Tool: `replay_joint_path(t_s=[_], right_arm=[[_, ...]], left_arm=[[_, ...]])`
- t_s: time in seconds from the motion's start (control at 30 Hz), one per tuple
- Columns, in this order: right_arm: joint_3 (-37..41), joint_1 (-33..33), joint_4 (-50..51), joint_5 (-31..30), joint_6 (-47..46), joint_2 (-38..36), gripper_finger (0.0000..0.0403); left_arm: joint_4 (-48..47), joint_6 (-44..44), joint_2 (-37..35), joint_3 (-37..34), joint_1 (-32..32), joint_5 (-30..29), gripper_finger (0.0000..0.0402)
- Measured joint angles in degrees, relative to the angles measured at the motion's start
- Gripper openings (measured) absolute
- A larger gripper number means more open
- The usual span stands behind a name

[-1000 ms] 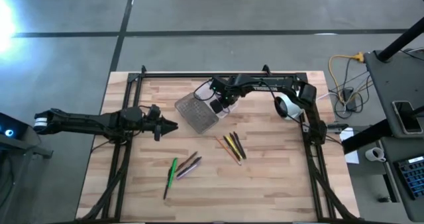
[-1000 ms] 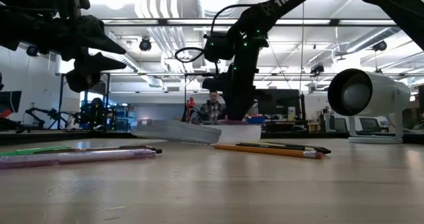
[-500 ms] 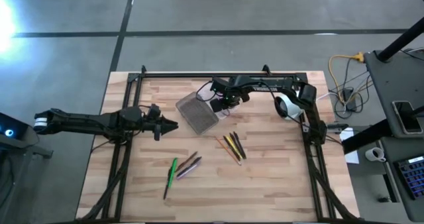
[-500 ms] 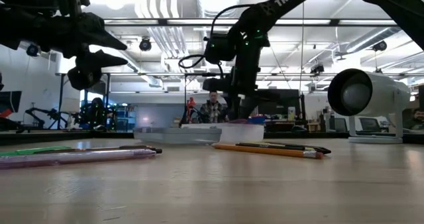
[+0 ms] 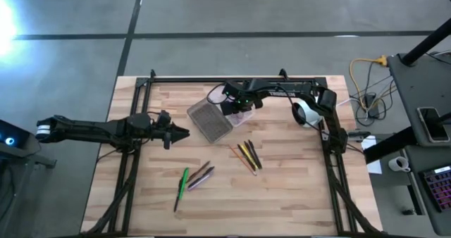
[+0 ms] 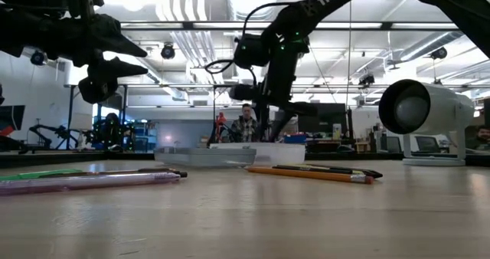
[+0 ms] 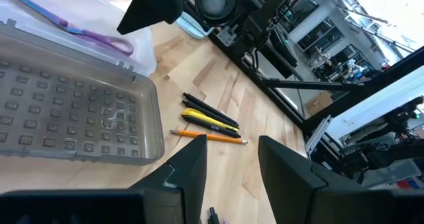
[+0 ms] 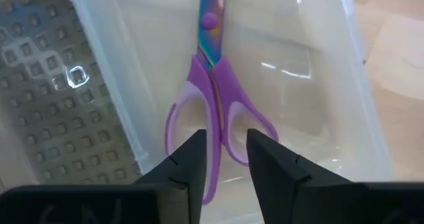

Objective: Pick & place school supplies into a supply box
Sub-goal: Put the black pen into the black supply box

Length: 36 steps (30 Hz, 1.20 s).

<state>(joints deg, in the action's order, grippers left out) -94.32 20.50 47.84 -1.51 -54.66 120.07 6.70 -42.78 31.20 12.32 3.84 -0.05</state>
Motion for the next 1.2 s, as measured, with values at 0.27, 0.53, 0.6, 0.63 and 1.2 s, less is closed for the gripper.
replay_joint_path(t_s=[0.27, 0.53, 0.6, 0.63, 1.2], right_arm=[[1.0, -0.28, -1.16, -0.19, 4.03, -0.2, 0.0132], [1.86, -2.28, 2.51, -0.18, 6.12, -0.46, 0.0139], [2.12, -3.24, 3.48, -0.18, 6.54, -0.46, 0.0138], [2.42, -3.85, 3.57, -0.18, 6.63, -0.54, 0.0137], [3.6, -12.51, 4.18, -5.23, 1.87, -1.57, 0.0137]], left_arm=[[0.02, 0.0, 0.0, 0.0, 0.0, 0.02, 0.012], [0.02, -0.02, 0.0, 0.02, 0.0, 0.04, 0.012], [0.0, 0.0, 0.0, 0.02, 0.0, 0.03, 0.012], [0.02, -0.01, 0.0, 0.02, -0.02, 0.04, 0.012], [0.0, 0.0, 0.0, 0.02, -0.04, 0.09, 0.012]])
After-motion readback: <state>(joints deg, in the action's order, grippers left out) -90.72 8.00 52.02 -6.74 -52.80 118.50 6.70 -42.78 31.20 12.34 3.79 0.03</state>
